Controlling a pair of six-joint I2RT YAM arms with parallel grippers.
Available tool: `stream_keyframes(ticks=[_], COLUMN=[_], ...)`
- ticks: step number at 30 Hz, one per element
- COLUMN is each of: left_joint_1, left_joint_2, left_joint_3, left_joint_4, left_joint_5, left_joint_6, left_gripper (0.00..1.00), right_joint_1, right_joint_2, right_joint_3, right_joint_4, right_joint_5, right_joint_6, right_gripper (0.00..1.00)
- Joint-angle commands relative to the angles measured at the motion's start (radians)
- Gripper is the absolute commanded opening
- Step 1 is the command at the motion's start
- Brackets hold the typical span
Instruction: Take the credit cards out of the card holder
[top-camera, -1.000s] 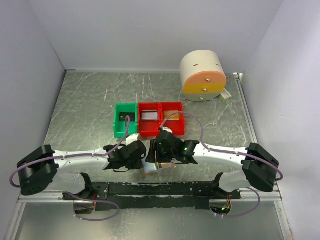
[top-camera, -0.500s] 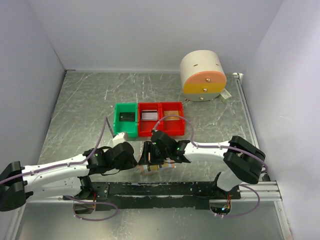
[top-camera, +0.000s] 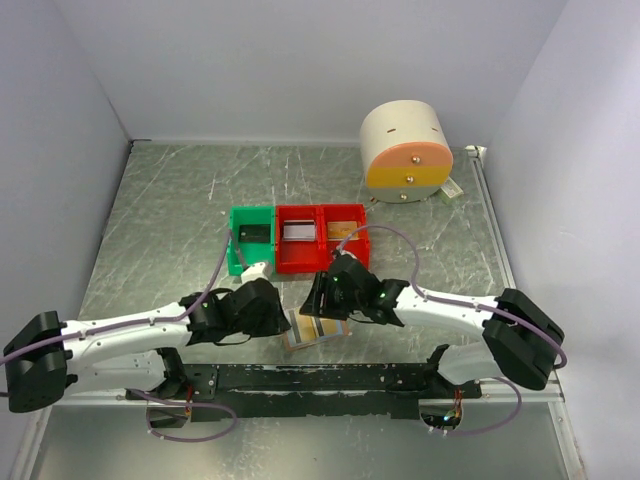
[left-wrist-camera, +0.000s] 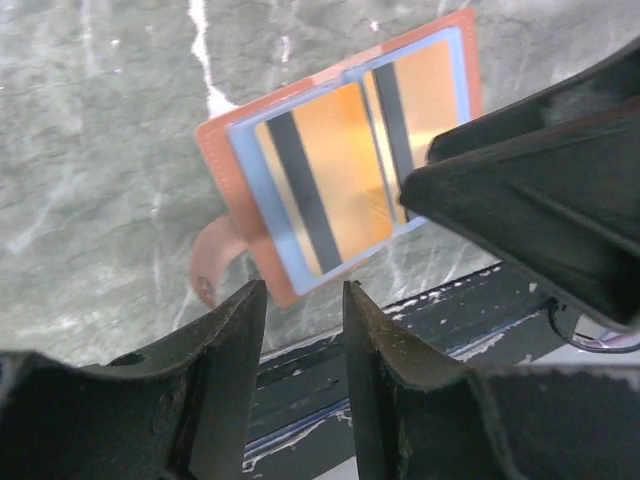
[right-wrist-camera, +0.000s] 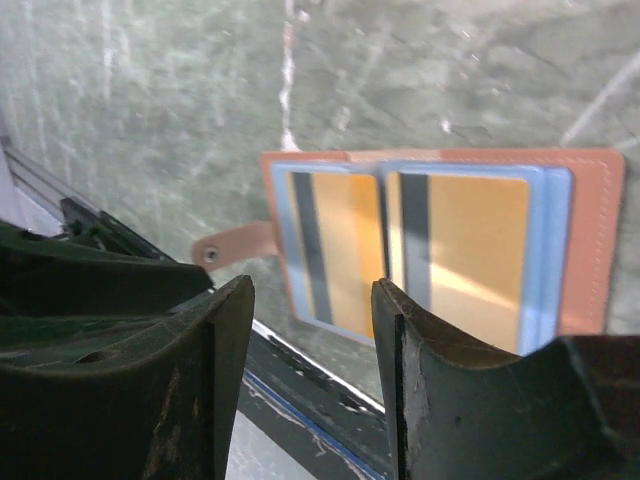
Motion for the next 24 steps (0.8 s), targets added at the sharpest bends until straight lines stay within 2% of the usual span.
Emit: stream_keyframes(ticks=[1,6,16,24], left_joint_1=[-0.005,-0.003,0.0,0.007], left_joint_2=[0.02,0.057,0.184,0.227], left_joint_3=[0.038,0.025,-0.007,-0.042], left_joint_4=[0.105,0.155,0.196,0.211], left_joint_5=[0.06,0.086,0.086,0.084], left_joint_6=[0.034,0.04,0.011,-0.002], left_gripper=[0.49,0.53,0.51,0.42], right_joint_1=[-0.01,-0.009,-0.01,-0.016], right_joint_2=[-0.015,0.011,0.096,0.112], right_joint_3=[-0.049,-0.075,-0.111,-0.14], right_joint_4=[0.043,0.087,0.147,0.21], right_joint_5=[-0.035,-0.062,-0.086,-0.108], right_joint_6=[0.019,0.026,0.034,0.057], right_gripper=[0.5,0.46,0.4,0.32])
